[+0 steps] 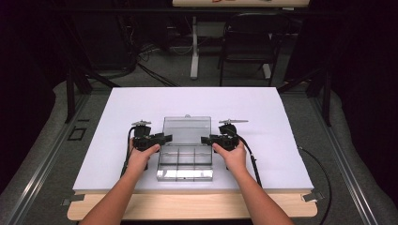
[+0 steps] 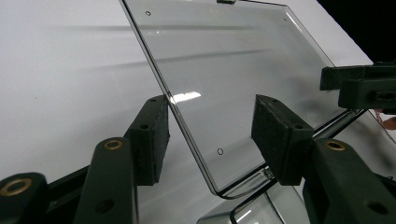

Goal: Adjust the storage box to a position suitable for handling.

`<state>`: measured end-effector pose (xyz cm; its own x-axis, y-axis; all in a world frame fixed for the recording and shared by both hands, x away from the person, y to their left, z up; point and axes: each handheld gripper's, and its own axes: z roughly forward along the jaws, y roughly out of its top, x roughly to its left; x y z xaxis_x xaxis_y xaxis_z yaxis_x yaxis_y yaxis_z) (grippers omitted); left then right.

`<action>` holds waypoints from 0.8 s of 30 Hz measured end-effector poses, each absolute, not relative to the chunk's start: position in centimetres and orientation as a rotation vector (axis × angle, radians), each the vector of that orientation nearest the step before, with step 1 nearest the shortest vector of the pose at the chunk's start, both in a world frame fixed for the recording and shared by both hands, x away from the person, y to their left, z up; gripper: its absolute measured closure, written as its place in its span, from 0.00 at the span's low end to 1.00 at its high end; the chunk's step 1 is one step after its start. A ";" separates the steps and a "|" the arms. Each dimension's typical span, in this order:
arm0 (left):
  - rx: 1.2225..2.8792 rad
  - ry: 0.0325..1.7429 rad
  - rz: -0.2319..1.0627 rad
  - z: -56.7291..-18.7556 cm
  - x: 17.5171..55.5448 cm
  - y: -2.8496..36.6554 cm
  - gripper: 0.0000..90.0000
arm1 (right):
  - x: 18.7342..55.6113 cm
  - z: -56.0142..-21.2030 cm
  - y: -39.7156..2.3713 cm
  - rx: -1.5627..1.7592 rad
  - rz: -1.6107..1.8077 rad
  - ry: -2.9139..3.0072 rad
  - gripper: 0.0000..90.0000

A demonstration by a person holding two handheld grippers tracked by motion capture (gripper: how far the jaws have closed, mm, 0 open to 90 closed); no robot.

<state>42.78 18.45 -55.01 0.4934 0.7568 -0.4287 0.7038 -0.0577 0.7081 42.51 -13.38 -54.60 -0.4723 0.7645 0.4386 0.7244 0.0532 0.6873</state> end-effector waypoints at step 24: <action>1.773 1.272 0.054 -55.3 42.9 18.4 0.47 | 42.7 -54.8 -13.4 1.686 1.424 2.250 0.51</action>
<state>42.89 18.39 -55.31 0.4646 0.7654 -0.4453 0.7250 -0.0400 0.6876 42.74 -13.40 -54.83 -0.4278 0.7591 0.4907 0.7684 0.0195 0.6396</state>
